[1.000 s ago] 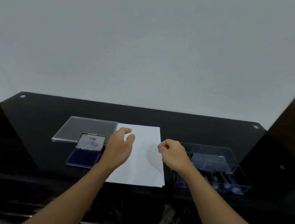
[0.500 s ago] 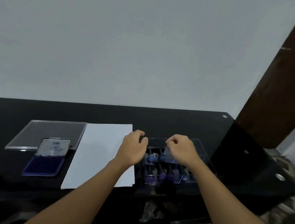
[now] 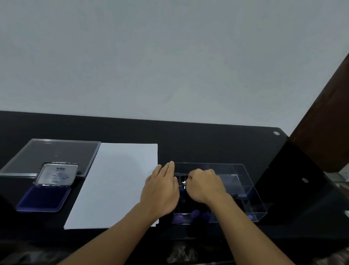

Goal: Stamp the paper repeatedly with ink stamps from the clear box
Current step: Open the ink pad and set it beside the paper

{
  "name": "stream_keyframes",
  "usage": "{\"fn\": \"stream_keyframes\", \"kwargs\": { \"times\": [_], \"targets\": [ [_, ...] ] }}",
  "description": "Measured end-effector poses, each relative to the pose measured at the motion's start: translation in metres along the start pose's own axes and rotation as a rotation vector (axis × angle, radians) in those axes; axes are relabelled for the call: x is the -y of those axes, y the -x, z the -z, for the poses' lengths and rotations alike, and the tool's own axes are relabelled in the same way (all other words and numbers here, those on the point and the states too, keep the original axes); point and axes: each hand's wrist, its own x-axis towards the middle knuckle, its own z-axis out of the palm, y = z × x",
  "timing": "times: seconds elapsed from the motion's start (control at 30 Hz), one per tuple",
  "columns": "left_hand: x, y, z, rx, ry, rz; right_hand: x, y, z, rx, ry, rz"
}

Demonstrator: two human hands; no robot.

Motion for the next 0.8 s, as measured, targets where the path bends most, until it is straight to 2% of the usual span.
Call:
{"fn": "stream_keyframes", "kwargs": {
  "times": [0.57,0.8],
  "targets": [
    [-0.0078,-0.0028,-0.007,0.005,0.041,0.025,-0.0085,-0.0113,-0.0012,0.044,0.006,-0.049],
    [-0.0076,-0.002,-0.0022,0.02,0.058,0.023,-0.0088,-0.0065,0.0014,-0.01,-0.072,-0.047]
  ]
}}
